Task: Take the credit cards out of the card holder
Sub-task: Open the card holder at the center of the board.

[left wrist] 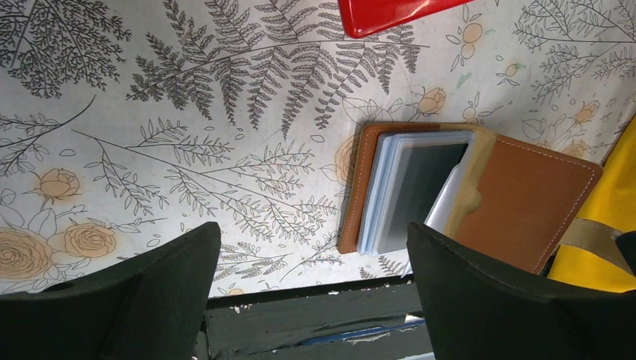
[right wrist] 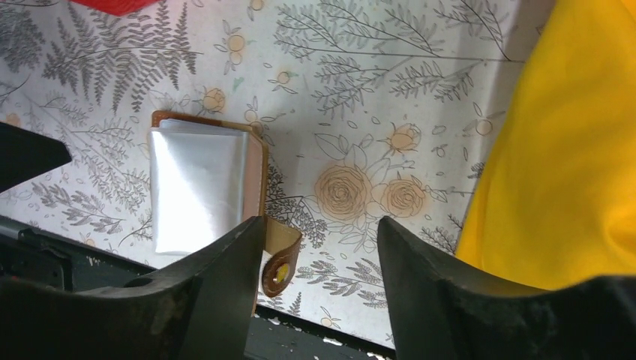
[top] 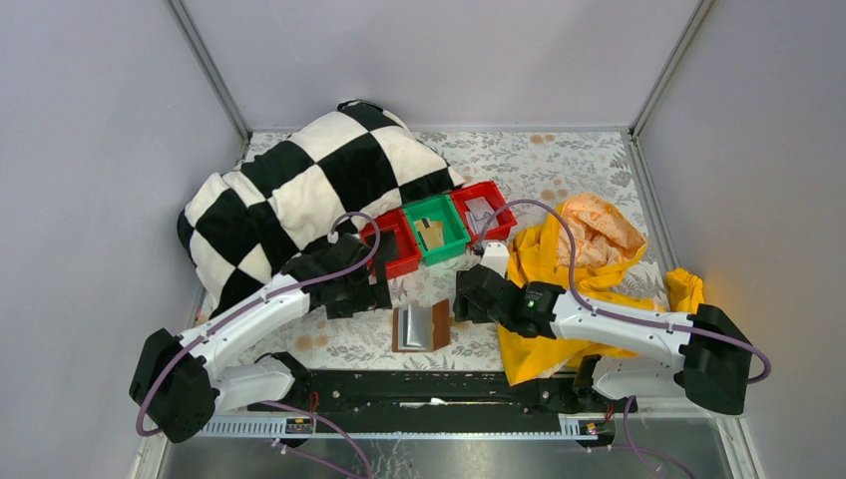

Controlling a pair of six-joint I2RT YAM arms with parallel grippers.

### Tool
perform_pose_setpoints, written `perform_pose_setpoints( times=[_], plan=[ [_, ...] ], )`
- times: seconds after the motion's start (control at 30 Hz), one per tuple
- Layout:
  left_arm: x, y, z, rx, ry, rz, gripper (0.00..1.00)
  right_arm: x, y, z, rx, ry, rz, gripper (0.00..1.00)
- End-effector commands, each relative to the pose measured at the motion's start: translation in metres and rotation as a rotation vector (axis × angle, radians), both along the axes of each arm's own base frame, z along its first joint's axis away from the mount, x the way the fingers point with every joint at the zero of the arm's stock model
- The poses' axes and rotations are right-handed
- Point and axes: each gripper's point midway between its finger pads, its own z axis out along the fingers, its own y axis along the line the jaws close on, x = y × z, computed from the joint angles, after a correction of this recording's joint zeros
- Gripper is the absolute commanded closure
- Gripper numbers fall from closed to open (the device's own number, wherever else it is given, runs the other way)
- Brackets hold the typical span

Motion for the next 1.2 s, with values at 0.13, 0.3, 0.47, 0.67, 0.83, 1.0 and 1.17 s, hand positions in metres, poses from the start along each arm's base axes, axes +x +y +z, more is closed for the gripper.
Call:
perform_pose_setpoints(
  times=[0.13, 0.3, 0.47, 0.67, 0.83, 1.0, 1.17],
  plan=[
    [0.003, -0.006, -0.001, -0.032, -0.012, -0.01, 0.02, 0.008, 0.033, 0.026, 0.104, -0.027, 0.073, 0.14],
    [-0.001, -0.016, 0.003, -0.082, 0.003, -0.044, 0.02, 0.006, 0.039, 0.013, 0.076, 0.011, 0.092, 0.13],
    [-0.006, -0.04, 0.011, -0.21, 0.026, -0.119, 0.02, 0.006, 0.023, -0.016, -0.007, 0.031, 0.04, 0.14],
    [-0.017, -0.063, 0.015, -0.345, 0.057, -0.211, 0.02, 0.004, 0.002, -0.029, -0.046, 0.021, -0.004, 0.11],
    [-0.024, -0.079, 0.015, -0.449, 0.091, -0.238, 0.02, -0.005, -0.013, -0.051, -0.085, 0.059, -0.029, 0.11],
    [-0.022, -0.085, 0.017, -0.466, 0.085, -0.244, 0.02, -0.01, -0.021, -0.062, -0.103, 0.08, -0.045, 0.11],
    [-0.025, -0.094, 0.017, -0.509, 0.096, -0.25, 0.02, -0.011, -0.024, -0.067, -0.114, 0.087, -0.047, 0.11]
  ],
)
